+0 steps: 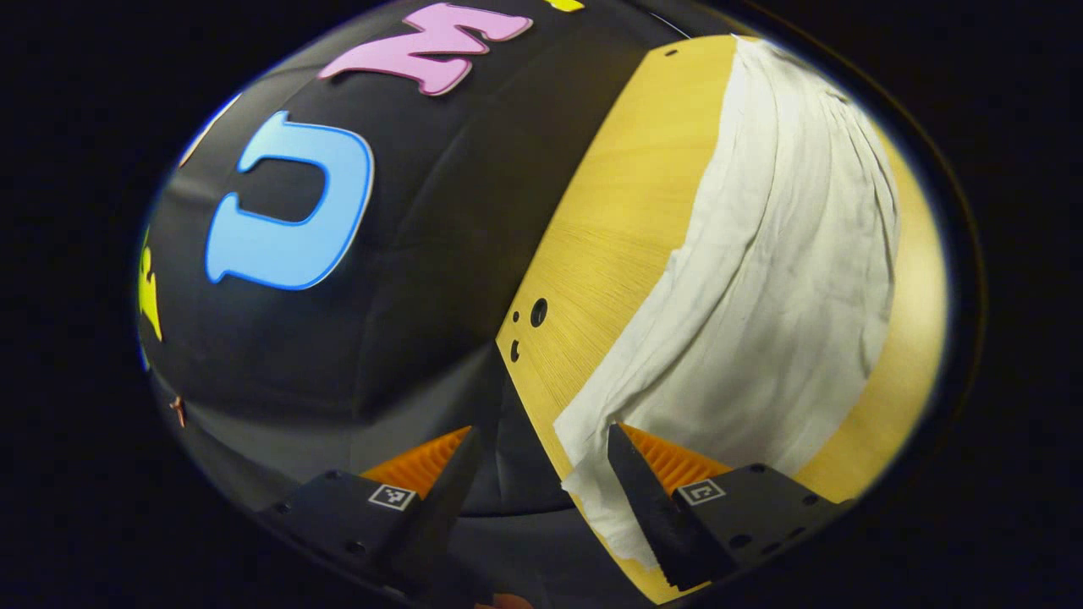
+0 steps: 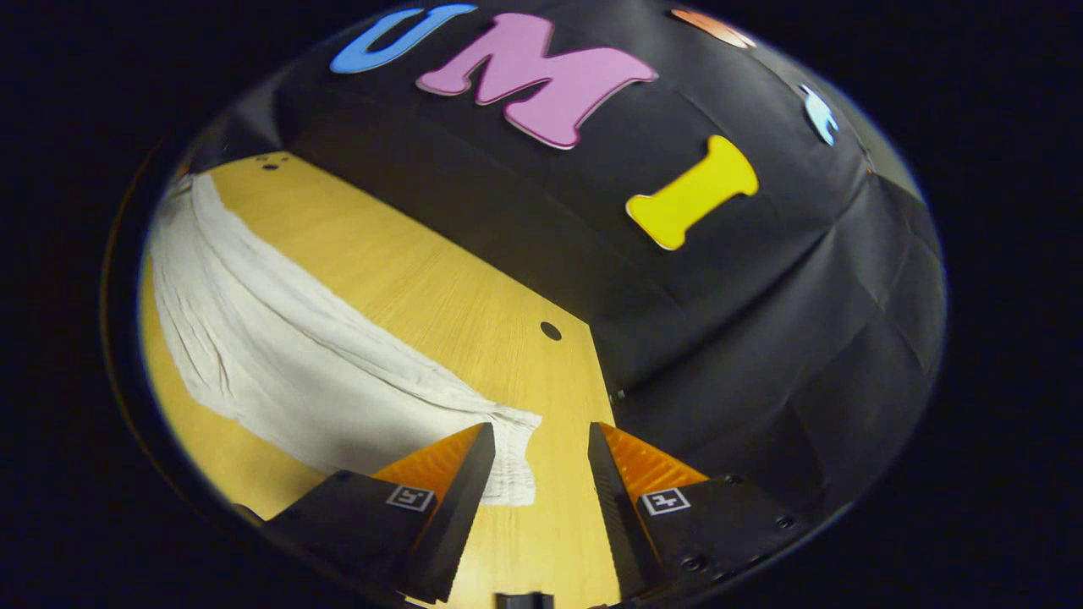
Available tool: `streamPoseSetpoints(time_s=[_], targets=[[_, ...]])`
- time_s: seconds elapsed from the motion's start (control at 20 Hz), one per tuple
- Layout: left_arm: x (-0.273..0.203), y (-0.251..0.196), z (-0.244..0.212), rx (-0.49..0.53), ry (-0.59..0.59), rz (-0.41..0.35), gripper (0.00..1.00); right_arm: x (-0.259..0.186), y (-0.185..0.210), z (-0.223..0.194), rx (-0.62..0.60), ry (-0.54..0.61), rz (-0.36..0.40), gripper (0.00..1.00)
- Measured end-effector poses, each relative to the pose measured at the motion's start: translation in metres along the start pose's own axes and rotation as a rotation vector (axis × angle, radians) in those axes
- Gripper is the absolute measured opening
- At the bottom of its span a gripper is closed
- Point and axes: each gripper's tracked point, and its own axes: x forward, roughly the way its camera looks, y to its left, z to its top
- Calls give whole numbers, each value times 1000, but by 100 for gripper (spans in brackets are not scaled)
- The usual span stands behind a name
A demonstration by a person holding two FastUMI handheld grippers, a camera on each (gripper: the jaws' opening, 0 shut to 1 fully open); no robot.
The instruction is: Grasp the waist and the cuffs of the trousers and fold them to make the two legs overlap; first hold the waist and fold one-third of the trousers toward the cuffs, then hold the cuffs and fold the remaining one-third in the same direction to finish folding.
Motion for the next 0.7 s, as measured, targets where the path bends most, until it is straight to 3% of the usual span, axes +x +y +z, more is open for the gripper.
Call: streamPoseSetpoints(time_s=[0.15,0.4,0.7], targets=[[-28,-4,-14,-173,22,-2,96,-21,4,-13,231,39,15,78],[-65,-28,-42,-627,103,-54,96,-24,19,-23,744,109,58,82],[-88,-57,-41,-1140,122,-119,96,4,25,-60,930,222,23,82]])
